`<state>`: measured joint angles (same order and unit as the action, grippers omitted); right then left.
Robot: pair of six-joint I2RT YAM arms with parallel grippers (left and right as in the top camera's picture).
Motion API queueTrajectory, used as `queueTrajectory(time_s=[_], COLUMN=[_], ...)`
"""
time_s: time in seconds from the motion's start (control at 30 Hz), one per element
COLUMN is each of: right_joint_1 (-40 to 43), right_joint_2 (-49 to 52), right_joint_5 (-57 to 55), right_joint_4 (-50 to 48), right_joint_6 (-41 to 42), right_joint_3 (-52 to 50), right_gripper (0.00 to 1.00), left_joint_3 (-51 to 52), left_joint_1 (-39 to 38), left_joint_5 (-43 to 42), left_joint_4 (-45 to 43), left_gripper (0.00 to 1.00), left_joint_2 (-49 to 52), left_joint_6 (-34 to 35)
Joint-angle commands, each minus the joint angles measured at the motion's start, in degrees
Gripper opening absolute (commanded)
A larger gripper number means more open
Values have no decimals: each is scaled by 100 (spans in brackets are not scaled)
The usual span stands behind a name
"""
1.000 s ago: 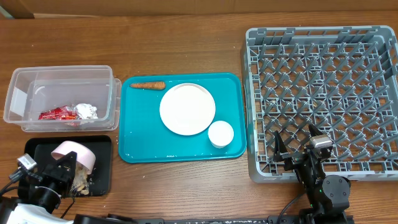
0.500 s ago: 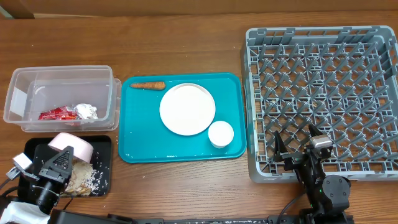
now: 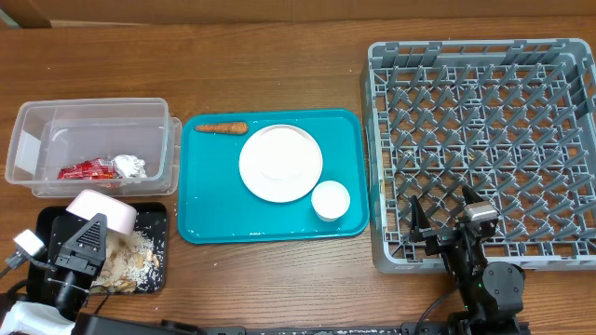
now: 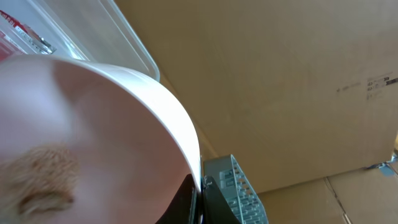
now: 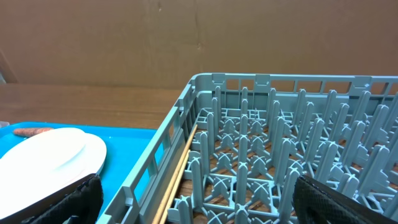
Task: Sort waste into correct bins and load items into the dishwasher
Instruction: 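Lift the bowl over the black tray and tip the rice out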
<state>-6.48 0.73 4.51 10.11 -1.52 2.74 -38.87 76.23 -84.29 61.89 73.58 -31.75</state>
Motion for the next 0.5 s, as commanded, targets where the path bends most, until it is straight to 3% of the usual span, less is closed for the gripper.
queueTrajectory(time_s=[0.0,0.47], right_joint_1=[-31,-31], right_joint_2=[-55,-57], right_joint_5=[22,22], right_joint_4=[-31,-31], right_joint_6=[-22,-22], right_joint_3=[9,9], right_gripper=[100,100], left_joint_3=[15,15], left_joint_1=[28,26], left_joint_5=[-267,-278], left_joint_4=[264,385], left_gripper=[4,4], left_joint_2=[24,24], left_joint_6=[-116,-323])
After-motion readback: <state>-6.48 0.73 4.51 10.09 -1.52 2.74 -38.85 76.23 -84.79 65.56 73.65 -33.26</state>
